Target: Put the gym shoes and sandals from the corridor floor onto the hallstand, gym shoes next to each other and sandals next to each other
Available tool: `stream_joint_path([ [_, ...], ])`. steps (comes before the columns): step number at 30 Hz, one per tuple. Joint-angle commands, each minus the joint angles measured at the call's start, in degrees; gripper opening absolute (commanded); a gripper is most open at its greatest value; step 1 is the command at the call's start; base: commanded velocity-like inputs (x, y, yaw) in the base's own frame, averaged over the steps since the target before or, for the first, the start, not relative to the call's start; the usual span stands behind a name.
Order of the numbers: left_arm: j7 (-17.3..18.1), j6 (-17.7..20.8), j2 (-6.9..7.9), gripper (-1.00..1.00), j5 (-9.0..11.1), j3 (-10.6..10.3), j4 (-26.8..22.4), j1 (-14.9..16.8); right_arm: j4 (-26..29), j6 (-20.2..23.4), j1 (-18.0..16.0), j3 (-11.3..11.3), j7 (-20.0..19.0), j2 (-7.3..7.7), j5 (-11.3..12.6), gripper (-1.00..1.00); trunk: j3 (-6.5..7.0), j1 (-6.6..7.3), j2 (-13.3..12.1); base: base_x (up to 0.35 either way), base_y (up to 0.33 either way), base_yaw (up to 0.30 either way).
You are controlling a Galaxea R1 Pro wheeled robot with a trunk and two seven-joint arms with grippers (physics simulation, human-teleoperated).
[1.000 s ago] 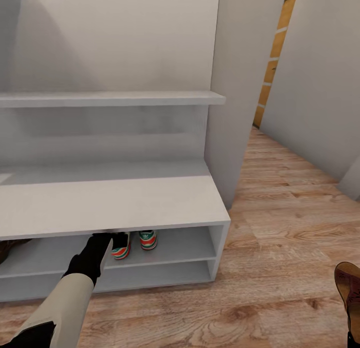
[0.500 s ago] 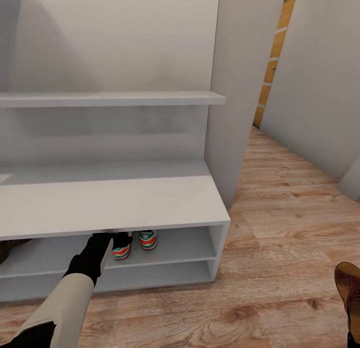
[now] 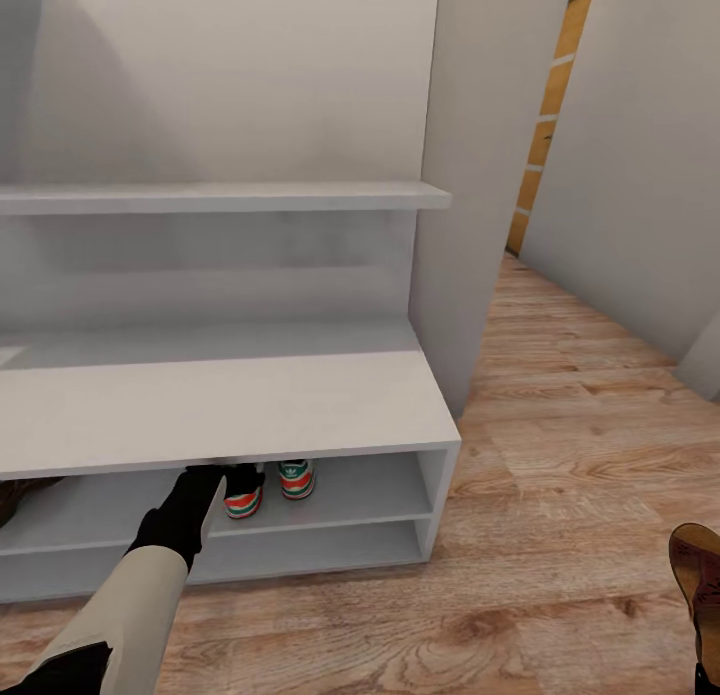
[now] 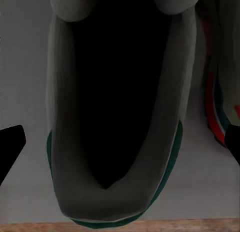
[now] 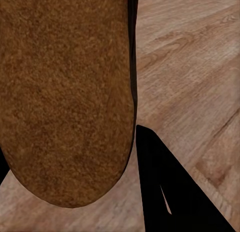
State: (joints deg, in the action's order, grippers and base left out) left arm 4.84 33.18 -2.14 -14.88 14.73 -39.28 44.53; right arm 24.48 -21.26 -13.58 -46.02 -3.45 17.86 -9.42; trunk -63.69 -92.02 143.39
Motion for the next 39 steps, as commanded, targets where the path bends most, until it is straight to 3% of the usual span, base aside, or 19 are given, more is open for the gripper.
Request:
stream_joint_path([
  [1, 0.51, 0.22, -0.08, 1.0, -0.59, 0.38, -0.08, 0.03, -0.05, -0.18, -0.06, -0.48, -0.42, -0.02, -0.25, -1.0, -0.05, 0.01, 0.02, -0.012, 0.0, 0.0],
  [14, 0.52, 0.21, -0.05, 1.0, -0.59, 0.39, -0.09, -0.33, -0.12, -0.18, -0.08, -0.48, -0.42, -0.03, -0.25, -1.0, -0.05, 0.01, 0.02, -0.263, 0.024, 0.0],
  [28, 0.65, -0.38, 0.2, 1.0, -0.5, 0.55, -0.1, -1.14, -0.13, -0.27, -0.1, -0.49, -0.47, -0.03, -0.25, -1.0, -0.05, 0.01, 0.02, -0.287, 0.203, 0.0],
  [34, 1.21, -10.24, 1.08, 1.0, -0.1, 0.7, -0.11, -6.33, -0.31, -0.27, -0.08, -0.48, -0.5, -0.04, -0.25, -1.0, -0.05, 0.01, 0.02, -0.274, 0.224, 0.0],
  [39, 1.65, -16.11, 2.19, 1.0, 2.19, 0.73, -0.29, -11.9, -0.48, -0.27, -0.06, -0.47, -0.51, -0.07, -0.28, -1.0, -0.05, 0.01, 0.02, -0.273, 0.224, 0.0],
])
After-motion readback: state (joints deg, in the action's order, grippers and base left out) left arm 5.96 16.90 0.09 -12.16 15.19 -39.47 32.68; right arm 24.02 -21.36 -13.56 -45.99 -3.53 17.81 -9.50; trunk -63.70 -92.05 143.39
